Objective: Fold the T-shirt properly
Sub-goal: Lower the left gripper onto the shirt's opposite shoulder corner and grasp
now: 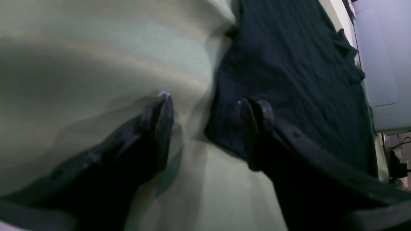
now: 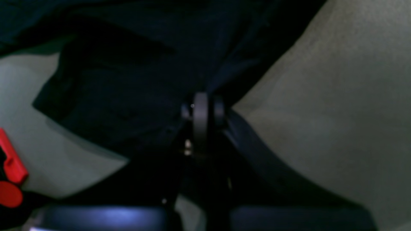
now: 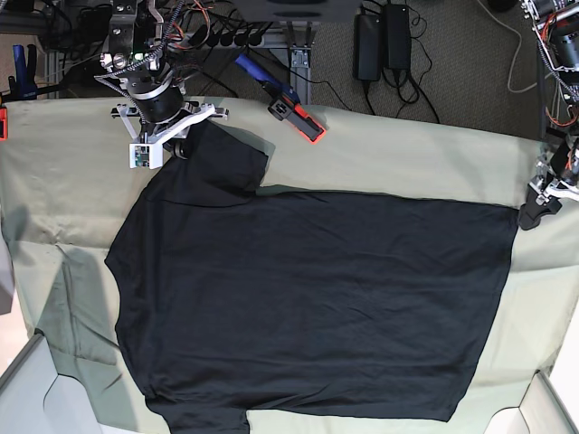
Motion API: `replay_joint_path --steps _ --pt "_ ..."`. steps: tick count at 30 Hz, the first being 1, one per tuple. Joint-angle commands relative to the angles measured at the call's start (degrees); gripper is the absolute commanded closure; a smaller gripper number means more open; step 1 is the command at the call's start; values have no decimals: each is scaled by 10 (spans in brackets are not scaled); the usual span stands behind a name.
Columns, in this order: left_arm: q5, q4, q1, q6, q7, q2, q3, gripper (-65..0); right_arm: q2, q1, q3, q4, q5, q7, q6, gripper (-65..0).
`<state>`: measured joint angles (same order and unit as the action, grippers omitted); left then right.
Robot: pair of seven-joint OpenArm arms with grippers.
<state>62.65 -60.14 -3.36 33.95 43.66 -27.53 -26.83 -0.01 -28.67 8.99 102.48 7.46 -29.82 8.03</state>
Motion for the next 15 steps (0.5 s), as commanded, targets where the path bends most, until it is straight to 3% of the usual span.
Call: replay_joint_path --steps 1,15 --pt "-7 -6 4 10 9 -6 4 -385 1 -5 0 -2 -12 -36 14 0" --pt "-36 -68 5 23 31 1 71 -385 1 -5 0 -2 -10 -36 14 0"
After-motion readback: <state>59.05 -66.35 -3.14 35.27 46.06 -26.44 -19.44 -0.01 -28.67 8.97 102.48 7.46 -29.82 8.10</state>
